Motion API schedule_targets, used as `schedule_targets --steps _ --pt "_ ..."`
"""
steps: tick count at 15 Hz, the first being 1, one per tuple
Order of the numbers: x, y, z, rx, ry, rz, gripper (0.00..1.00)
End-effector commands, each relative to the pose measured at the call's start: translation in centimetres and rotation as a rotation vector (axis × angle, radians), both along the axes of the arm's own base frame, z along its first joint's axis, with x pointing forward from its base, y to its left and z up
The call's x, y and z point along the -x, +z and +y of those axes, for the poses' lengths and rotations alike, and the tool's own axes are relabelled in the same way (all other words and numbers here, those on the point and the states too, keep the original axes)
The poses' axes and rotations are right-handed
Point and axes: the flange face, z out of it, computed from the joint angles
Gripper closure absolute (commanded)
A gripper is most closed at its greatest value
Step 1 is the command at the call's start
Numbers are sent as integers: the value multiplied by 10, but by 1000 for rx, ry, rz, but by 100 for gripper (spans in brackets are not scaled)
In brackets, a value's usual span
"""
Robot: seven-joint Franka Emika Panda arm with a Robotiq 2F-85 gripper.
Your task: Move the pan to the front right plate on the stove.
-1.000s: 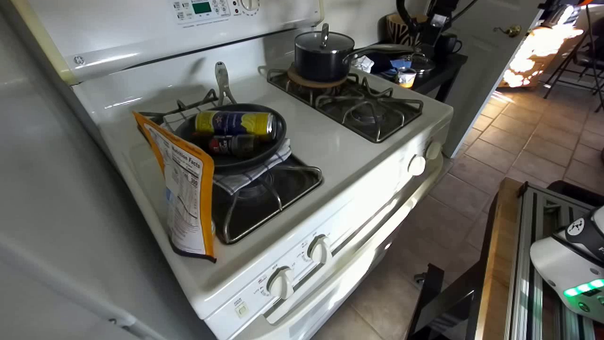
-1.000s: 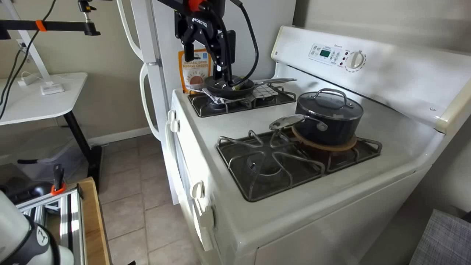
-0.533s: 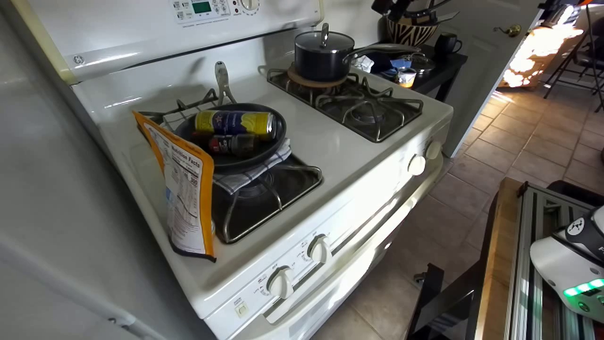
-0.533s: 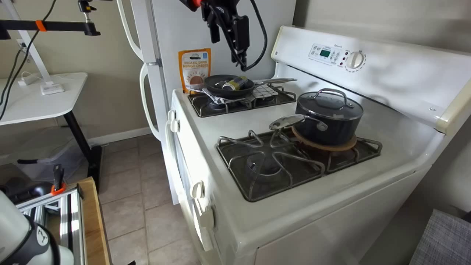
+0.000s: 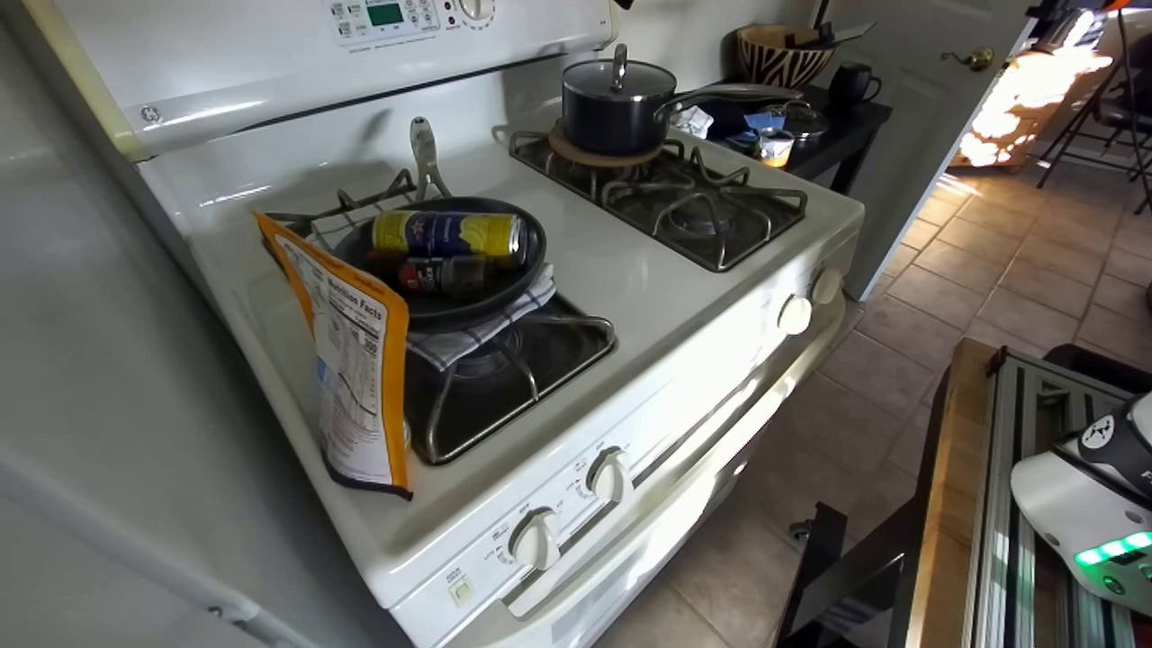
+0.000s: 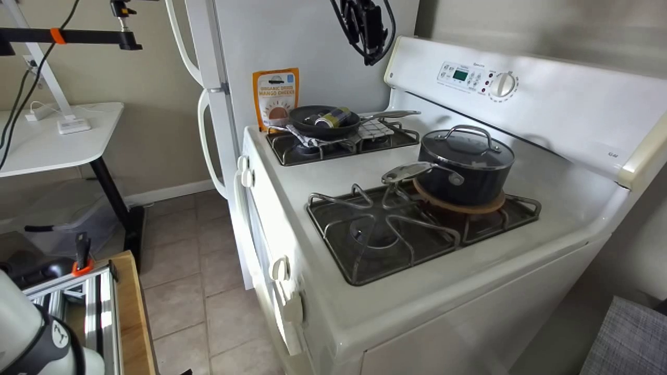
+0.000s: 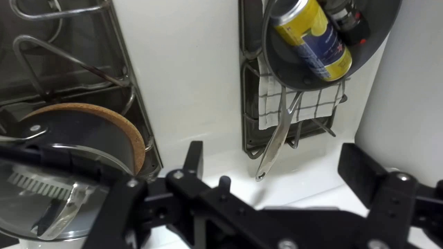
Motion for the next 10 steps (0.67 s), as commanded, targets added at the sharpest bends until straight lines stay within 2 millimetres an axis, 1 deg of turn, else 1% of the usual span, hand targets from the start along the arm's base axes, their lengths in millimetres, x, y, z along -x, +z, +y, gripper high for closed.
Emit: schedule_targets --steps 1,3,4,5,6,10 --pt "-68 -13 13 -13 -53 47 0" --pt "-100 -21 31 -111 -7 15 0" --pt "-66 -15 17 -49 -28 20 0" --pt "-77 -21 20 -58 -23 22 0" --pt "-80 -25 21 -56 -23 27 0" --pt "-75 -14 18 -57 -25 11 0"
